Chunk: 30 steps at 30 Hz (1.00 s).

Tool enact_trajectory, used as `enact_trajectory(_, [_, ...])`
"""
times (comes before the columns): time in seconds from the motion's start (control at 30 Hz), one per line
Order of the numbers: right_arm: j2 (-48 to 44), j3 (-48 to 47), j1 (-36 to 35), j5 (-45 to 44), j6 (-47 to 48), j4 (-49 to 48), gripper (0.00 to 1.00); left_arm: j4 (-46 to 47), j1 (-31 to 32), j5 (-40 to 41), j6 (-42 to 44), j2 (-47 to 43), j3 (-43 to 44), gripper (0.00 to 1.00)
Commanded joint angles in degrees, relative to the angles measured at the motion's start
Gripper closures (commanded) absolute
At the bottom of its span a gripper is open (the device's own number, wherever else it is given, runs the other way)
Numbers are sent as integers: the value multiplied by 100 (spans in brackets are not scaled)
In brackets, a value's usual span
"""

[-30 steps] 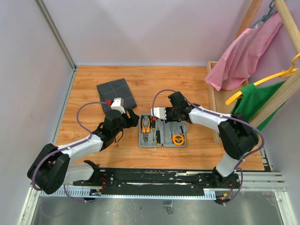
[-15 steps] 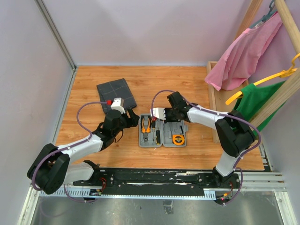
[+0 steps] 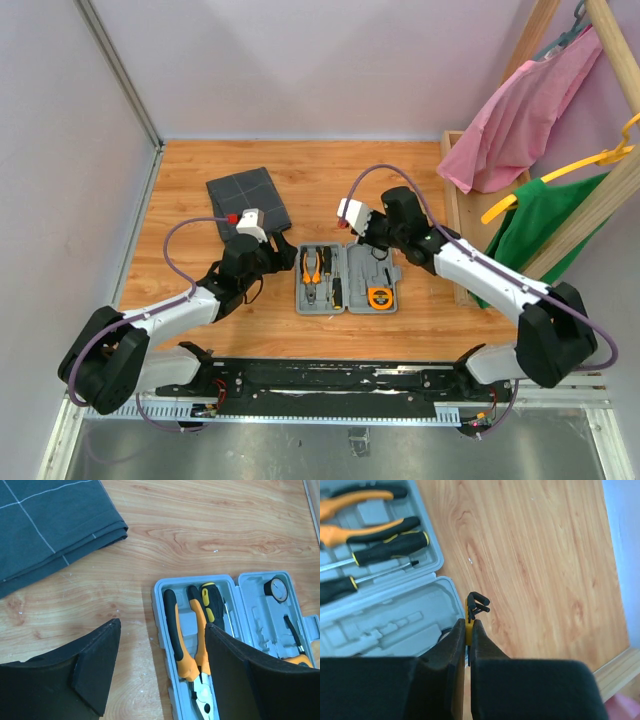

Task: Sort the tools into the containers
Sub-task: Place the engineering item in the storage box.

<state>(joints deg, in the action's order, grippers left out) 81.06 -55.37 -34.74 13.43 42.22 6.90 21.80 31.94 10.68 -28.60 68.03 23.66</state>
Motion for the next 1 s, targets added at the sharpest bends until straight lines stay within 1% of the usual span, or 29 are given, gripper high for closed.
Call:
enact_trajectory(0.0, [-456,206,89,-442,-2155,-250,99,165,-57,66,48,-3,43,28])
enact_trajectory(0.13, [-809,337,121,-399,-3249,-261,99,175,-57,41,39,26,49,28])
enact_trajectory(0.3, [-1388,759,187,-261,-4787,-667,99,167,-57,51,38,15,42,28])
enact_trajectory(0.37, [-1465,767,270,-102,-5285,-563,99,166,-57,27,39,33,47,29])
enact_trajectory(0.43, [-1459,740,359,293,-5667,-466,99,166,-57,18,30,61,51,29])
enact_trajectory(0.57, [-1195,704,489,933,-6305,-356,96,175,-57,17,30,109,60,29])
enact_trajectory(0.63, [-978,680,592,1173,-6582,-354,97,167,-57,22,30,118,68,29])
enact_trajectory(0.77, [-517,722,731,1318,-7109,-445,99,164,-56,46,45,118,69,29])
enact_trajectory(0.97, [12,615,851,1395,-7440,-392,98,166,-57,60,47,150,84,29])
